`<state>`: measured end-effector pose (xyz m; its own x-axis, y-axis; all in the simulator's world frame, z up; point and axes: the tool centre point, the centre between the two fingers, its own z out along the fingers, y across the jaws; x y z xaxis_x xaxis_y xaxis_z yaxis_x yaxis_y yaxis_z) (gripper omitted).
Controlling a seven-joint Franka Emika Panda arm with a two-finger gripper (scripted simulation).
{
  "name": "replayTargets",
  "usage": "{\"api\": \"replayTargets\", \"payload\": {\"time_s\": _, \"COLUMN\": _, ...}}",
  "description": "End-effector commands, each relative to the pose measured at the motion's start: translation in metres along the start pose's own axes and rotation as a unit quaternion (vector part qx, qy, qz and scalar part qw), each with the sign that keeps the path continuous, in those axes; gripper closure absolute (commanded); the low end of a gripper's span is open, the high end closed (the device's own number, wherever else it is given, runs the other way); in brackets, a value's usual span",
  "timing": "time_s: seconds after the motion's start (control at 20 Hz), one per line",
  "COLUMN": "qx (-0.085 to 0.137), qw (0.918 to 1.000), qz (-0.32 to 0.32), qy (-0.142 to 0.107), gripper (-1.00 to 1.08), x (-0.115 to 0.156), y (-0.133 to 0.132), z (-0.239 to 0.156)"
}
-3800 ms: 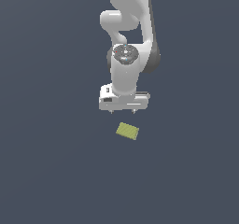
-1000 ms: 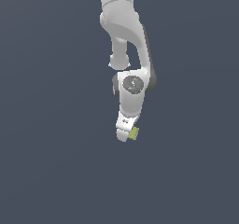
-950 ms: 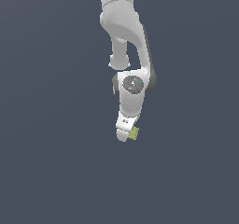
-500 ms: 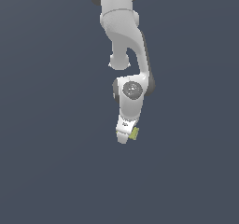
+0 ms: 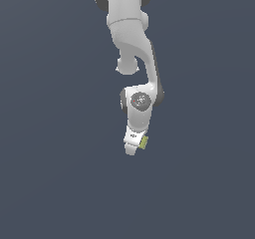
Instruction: Pick up the object and move it to a goal position.
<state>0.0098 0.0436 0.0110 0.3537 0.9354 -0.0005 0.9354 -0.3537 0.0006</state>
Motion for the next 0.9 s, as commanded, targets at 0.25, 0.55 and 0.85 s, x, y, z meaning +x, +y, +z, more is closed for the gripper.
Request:
{"api": "replayTargets", "payload": {"time_s": 0.25, "qx": 0.000, "qw": 1.0000, "qz": 0.000, "qy": 0.000, "gripper": 1.08, "x": 0.000, "y": 0.000, "z": 0.001}}
{"api": "replayTargets", "payload": {"time_s": 0.55, "qx": 0.000, "qw": 1.0000, "qz": 0.000, "qy": 0.000, "gripper": 1.08, "x": -0.005, "y": 0.005, "z": -0.002}}
{"api": "replayTargets", "payload": {"time_s": 0.85, "qx": 0.000, "qw": 1.0000, "qz": 0.000, "qy": 0.000, "gripper": 1.08, "x": -0.026, "y": 0.027, "z": -0.013}}
